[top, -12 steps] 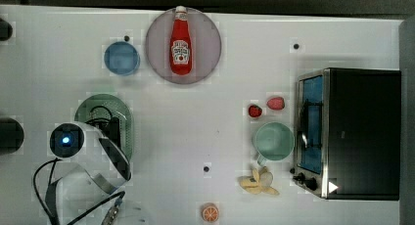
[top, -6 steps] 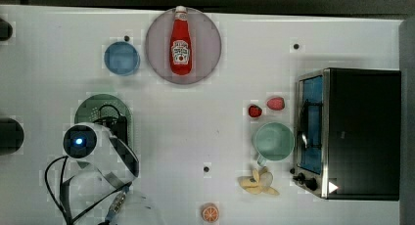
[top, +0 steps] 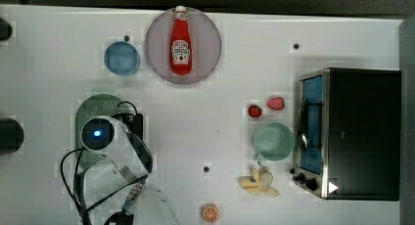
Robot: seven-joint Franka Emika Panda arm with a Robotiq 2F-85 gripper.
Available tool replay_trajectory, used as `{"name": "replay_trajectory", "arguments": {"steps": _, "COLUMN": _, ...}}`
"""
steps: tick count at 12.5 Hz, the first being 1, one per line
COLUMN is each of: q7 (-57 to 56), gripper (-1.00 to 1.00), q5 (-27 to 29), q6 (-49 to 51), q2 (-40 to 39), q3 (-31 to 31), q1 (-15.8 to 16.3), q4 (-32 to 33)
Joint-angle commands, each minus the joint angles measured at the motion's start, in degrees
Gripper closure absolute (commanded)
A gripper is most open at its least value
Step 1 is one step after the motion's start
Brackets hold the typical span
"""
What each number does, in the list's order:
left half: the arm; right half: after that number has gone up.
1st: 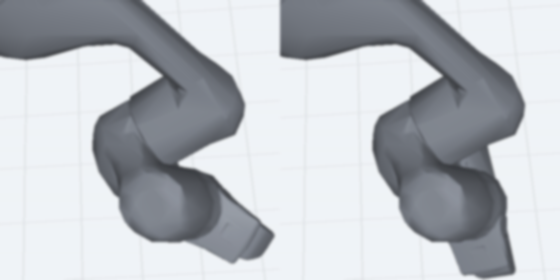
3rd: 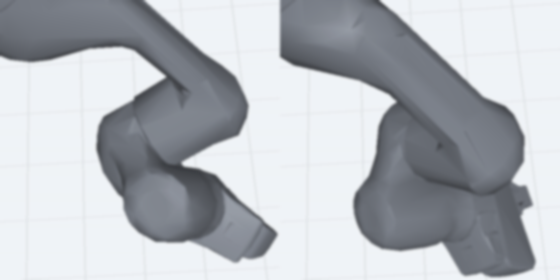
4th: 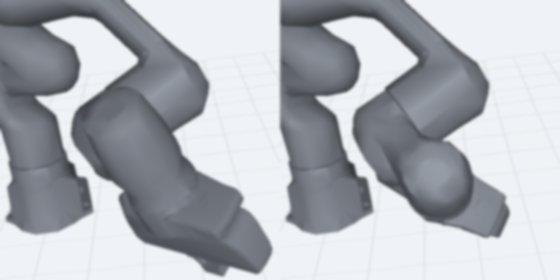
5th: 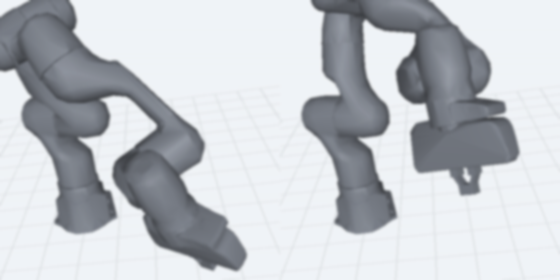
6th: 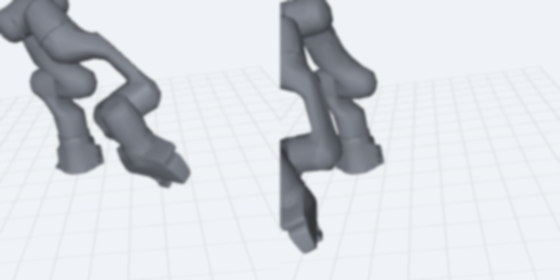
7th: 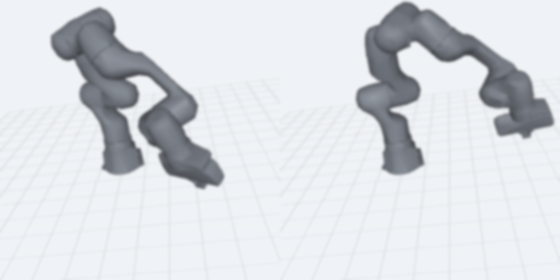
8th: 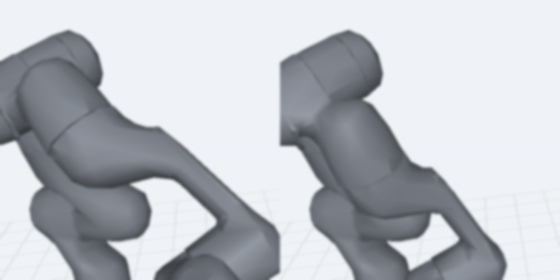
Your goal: Drag strainer left to right.
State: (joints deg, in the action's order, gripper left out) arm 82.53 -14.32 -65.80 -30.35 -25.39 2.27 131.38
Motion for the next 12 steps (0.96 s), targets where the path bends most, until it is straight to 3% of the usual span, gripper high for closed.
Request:
{"name": "replay_trajectory", "arguments": {"steps": 1, "q7": -2.00, "gripper": -1.00, "q5": -0.08, "q6": 0.36, "q2": 4.79, "q3": 1.58, "q1": -1.98, "q4": 2.31}}
{"name": "replay_trajectory", "arguments": {"steps": 12, "q7": -15.69, "gripper": -1.00, "q5": -0.08, "q6": 0.49, "q2": 9.16, "q3": 5.02, "q1": -12.73, "q4": 8.27}}
